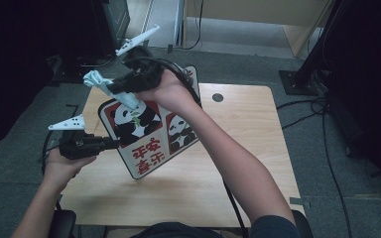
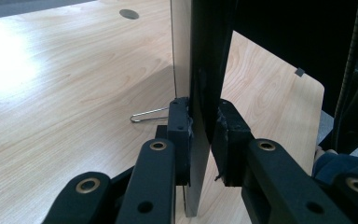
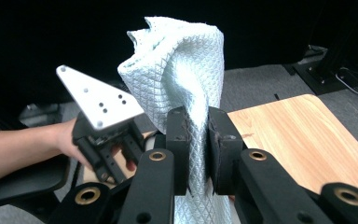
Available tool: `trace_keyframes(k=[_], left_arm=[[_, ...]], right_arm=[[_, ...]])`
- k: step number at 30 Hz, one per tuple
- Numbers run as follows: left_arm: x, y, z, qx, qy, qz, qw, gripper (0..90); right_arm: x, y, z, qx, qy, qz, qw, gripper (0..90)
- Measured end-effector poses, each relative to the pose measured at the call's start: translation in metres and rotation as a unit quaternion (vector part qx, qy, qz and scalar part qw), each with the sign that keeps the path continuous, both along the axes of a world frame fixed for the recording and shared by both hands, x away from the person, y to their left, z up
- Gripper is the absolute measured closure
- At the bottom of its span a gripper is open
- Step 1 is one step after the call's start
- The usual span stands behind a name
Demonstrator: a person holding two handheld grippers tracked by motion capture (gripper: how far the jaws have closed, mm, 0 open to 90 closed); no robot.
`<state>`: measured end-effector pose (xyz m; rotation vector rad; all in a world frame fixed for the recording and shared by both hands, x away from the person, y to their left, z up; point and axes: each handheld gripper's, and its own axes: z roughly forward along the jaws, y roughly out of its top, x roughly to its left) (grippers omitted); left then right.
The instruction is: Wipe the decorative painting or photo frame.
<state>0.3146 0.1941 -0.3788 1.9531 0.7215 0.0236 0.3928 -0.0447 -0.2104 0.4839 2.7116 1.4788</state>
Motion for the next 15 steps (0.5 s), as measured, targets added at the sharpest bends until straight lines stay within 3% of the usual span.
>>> trace_keyframes(k=[5,6,12,15], left_arm=[[0.0,0.0,0.0,0.002,-0.001,-0.001,1.0,78.4],[0.001,0.001,0.0,0.001,0.0,0.0,1.0,78.4],[0.0,0.001,0.0,0.004,-0.002,0.003,1.0,78.4],[0.0,0.0,0.0,0.002,-0.001,0.005,1.0,78.4]], right_arm=[[0.002,0.017,-0.006,-0.013,0.011,0.012,0.9998,80.6],[0.003,0.024,-0.011,-0.016,0.021,0.013,0.9996,80.6],[0.006,0.028,-0.019,-0.017,0.036,0.01,0.9992,80.6],[0.008,0.026,-0.02,-0.019,0.032,0.005,0.9993,80.4]])
